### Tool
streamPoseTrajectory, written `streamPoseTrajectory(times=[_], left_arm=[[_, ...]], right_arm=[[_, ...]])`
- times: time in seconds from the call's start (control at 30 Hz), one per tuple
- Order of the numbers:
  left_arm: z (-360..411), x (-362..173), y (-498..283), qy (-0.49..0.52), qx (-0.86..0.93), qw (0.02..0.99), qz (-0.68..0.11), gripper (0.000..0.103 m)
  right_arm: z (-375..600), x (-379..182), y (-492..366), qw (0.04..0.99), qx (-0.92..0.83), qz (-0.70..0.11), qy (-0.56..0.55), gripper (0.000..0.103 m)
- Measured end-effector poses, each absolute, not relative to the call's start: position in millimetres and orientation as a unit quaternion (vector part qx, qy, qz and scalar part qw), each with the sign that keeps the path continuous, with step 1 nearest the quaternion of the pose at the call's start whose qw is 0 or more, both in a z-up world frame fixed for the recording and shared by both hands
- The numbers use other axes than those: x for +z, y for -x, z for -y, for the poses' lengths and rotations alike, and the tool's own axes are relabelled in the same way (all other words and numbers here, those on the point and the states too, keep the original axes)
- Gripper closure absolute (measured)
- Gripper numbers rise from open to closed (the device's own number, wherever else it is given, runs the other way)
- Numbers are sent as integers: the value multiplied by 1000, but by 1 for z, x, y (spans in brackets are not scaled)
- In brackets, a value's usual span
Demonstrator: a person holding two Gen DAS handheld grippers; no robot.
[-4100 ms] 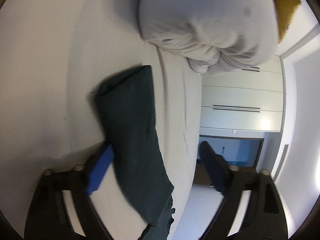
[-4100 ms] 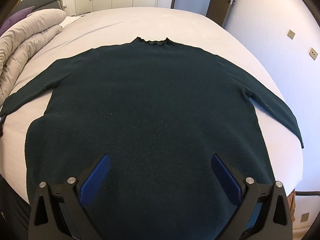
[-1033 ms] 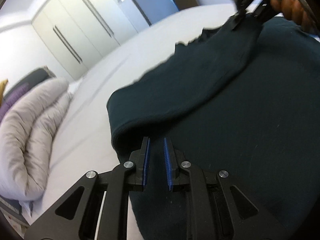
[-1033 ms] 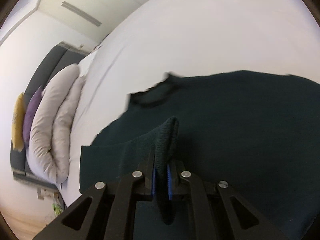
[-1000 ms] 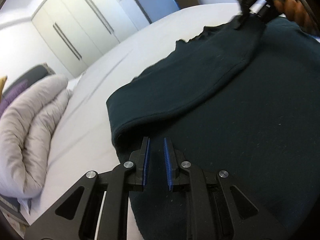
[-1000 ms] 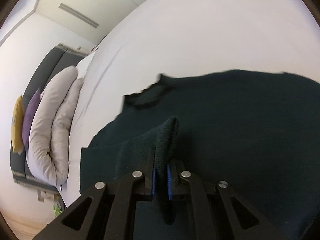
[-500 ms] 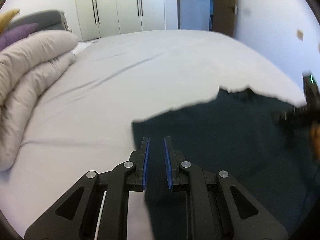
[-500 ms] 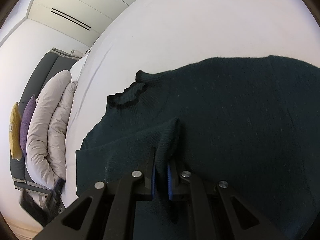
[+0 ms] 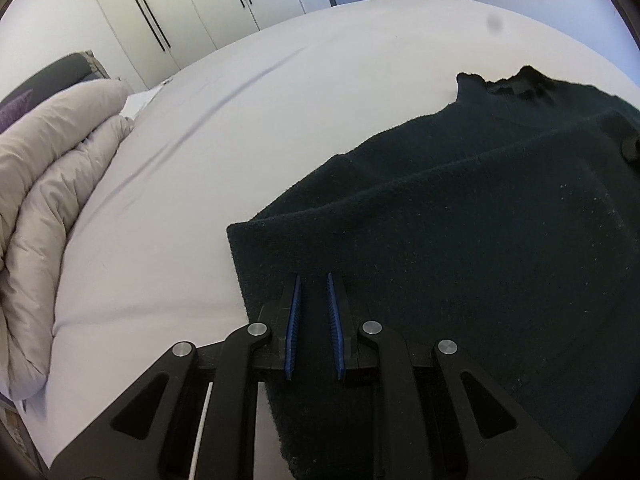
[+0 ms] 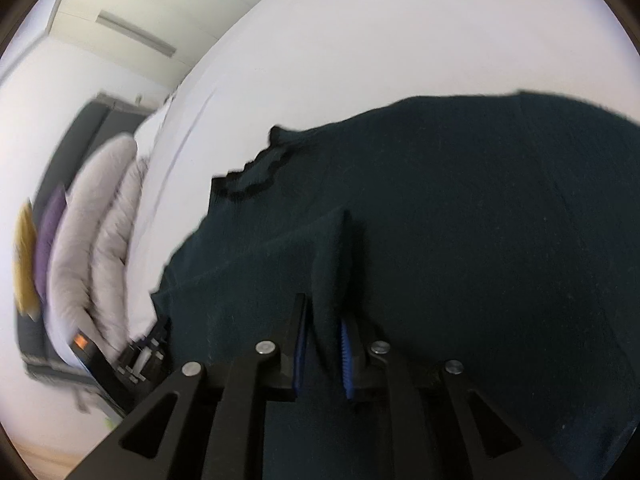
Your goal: Fold small clothes
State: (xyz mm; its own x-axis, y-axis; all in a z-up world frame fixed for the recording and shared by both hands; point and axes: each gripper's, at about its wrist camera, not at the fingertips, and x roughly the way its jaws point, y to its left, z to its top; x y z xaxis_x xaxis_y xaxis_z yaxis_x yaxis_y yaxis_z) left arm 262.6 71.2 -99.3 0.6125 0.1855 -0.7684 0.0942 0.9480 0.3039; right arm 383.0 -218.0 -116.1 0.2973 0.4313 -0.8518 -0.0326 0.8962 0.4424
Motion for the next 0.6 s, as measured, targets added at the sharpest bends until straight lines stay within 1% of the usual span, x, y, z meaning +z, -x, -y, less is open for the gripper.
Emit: streamPoseTrajectory(times=[0.03, 0.1, 0.3, 0.4, 0.47, 0.5, 0.53, 0.57, 0.6], left_arm=[[-72, -98, -262, -160, 26, 883, -440, 89], [-73, -99, -261, -174, 25, 882, -438, 89], [-76, -108, -267, -181, 9, 882, -435, 89], [-73, -116, -261, -194, 6, 884, -426, 89], [-69, -115, -251, -207, 18, 881, -425, 89], [-68, -111, -245, -208, 27, 878, -429, 89], [-70, -105, -236, -198, 30, 879, -433, 89], [-73, -94, -227, -175, 19, 881, -439, 89], [-69, -87, -213, -152, 6, 883, -444, 89]], right_arm=[[214, -115, -382, 790, 147, -575, -155, 92], [213, -112, -380, 791, 142, -576, -151, 94], [229, -110, -375, 781, 130, -578, -199, 95], [240, -126, -379, 768, 120, -587, -228, 97], [254, -138, -381, 749, 135, -586, -277, 97], [258, -136, -377, 747, 137, -582, -291, 96], [260, -131, -373, 750, 131, -581, -288, 91], [260, -124, -368, 759, 120, -578, -275, 89], [260, -119, -365, 767, 113, -574, -263, 83]])
